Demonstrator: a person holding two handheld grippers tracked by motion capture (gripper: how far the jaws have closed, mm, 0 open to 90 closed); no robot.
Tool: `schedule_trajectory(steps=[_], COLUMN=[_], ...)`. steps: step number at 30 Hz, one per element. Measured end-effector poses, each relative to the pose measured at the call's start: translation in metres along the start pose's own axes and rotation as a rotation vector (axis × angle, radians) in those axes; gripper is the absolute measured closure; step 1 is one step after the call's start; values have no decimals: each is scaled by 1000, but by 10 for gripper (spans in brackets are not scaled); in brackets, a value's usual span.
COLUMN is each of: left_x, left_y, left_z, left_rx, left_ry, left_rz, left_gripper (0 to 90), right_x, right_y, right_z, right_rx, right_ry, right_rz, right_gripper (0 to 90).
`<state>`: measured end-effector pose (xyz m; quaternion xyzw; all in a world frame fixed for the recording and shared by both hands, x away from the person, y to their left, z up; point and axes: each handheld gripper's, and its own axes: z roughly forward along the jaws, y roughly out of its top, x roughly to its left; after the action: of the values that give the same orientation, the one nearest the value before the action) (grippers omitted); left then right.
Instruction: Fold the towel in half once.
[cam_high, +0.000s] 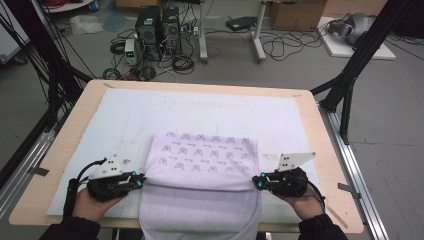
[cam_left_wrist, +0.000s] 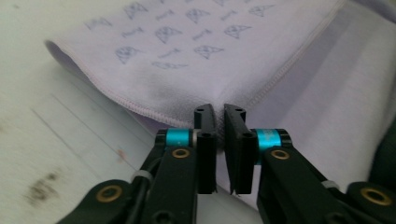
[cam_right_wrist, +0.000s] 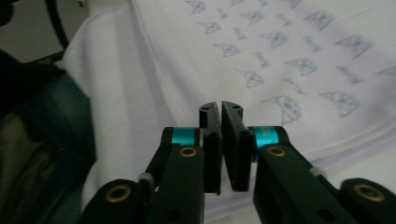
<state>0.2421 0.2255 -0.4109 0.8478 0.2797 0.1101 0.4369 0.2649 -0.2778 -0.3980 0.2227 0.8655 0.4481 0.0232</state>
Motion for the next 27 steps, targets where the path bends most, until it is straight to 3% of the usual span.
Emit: schedule_trajectory(steps=[1, 4, 7, 10, 13, 16, 19, 22, 27], left_x=[0, 2, 4, 3, 0, -3, -4, -4, -6], left_y=[-2, -2, -2, -4, -6, -8, -7, -4, 5], left_z=[2, 7, 17, 28, 39, 44, 44, 41, 23], left_rx=[14, 7, 17, 38, 70, 70, 71, 58, -2], left_ry=[1, -7, -19, -40, -68, -58, -49, -49, -36], left_rz=[-3, -5, 6, 9, 31, 43, 41, 37, 24], left_gripper=[660, 606, 600, 629, 694, 776, 863, 876, 875], right_x=[0, -3, -6, -4, -5, -6, -9, -10, -6], right_y=[-4, -12, -18, -22, -23, -24, -23, -19, -8], right_z=[3, 13, 27, 39, 42, 42, 42, 42, 23], right_rx=[15, 36, 41, 101, 112, 109, 124, 122, 40], right_ry=[7, -1, 19, 22, 5, -10, 10, 23, 23], right_rz=[11, 14, 5, -13, -15, -19, -11, -8, -20], right_gripper=[748, 671, 625, 601, 647, 748, 861, 871, 873])
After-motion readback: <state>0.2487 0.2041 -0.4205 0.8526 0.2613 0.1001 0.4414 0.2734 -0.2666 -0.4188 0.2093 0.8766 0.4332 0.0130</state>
